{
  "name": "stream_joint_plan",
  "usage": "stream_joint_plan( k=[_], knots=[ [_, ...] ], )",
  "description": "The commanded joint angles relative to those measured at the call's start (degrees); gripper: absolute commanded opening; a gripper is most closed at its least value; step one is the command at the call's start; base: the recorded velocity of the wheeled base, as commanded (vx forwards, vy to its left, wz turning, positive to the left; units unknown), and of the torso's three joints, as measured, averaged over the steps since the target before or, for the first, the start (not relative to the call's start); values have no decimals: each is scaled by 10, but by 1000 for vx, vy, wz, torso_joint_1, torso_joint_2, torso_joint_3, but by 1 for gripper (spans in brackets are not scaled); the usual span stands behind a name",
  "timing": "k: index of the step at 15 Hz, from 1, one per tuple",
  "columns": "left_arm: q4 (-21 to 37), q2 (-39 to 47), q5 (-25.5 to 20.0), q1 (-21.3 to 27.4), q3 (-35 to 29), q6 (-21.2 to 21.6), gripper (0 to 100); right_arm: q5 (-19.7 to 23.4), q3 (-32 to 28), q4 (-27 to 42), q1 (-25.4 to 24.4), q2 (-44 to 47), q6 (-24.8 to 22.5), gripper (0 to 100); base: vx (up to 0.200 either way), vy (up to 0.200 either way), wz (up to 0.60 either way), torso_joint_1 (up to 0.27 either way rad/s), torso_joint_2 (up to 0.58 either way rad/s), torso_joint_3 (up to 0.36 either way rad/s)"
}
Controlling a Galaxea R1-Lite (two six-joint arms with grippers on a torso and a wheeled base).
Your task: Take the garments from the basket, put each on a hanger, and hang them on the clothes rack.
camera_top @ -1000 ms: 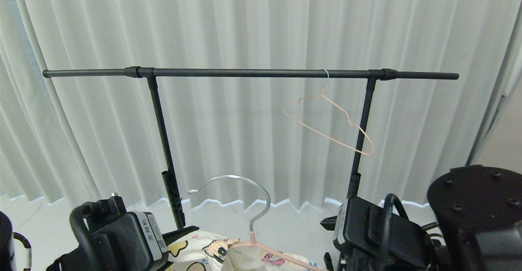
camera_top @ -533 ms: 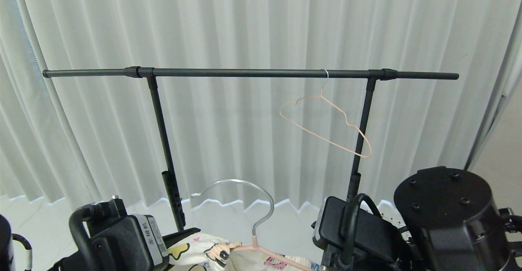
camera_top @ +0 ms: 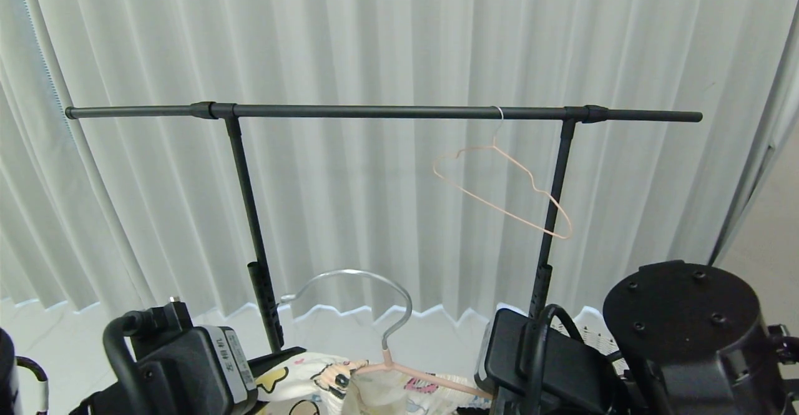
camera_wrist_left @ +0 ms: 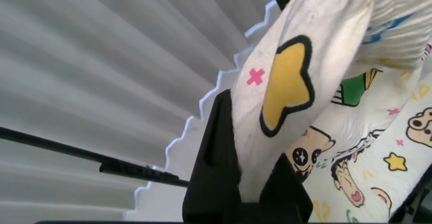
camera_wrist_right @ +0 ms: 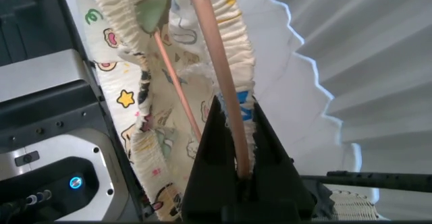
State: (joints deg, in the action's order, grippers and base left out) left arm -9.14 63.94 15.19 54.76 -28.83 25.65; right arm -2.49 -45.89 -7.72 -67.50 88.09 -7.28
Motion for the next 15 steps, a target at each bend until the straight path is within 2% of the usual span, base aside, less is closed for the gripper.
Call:
stream_joint_plan(
  k=[1,2,3,5,8,10,12,15],
  knots=[
    [0,0,0,0,0,1,0,0,0,-1,-3,-7,0,0,0,0,0,0,0,0],
    [0,1,0,0,0,1,0,1,0,-1,-4,-12,-1,0,0,0,0,0,0,0],
    [0,0,0,-1,1,1,100,1,0,-1,-4,-17,-1,0,0,0,0,0,0,0],
    [-1,-1,0,-1,0,-2,100,1,2,-1,-3,-33,-2,0,0,0,0,0,0,0],
    [-42,1,0,-3,7,-2,100,-2,4,1,0,-57,-4,0,0,0,0,0,0,0],
    [-47,-1,0,-7,13,-2,100,-3,8,1,10,-67,-5,0,0,0,0,0,0,0],
    [-47,-21,0,-25,19,-11,100,-4,36,3,40,-93,-12,0,0,0,0,0,0,0],
    [-47,-51,1,-26,30,-38,100,-2,81,2,93,-127,-37,0,0,0,0,0,0,0]
  ],
)
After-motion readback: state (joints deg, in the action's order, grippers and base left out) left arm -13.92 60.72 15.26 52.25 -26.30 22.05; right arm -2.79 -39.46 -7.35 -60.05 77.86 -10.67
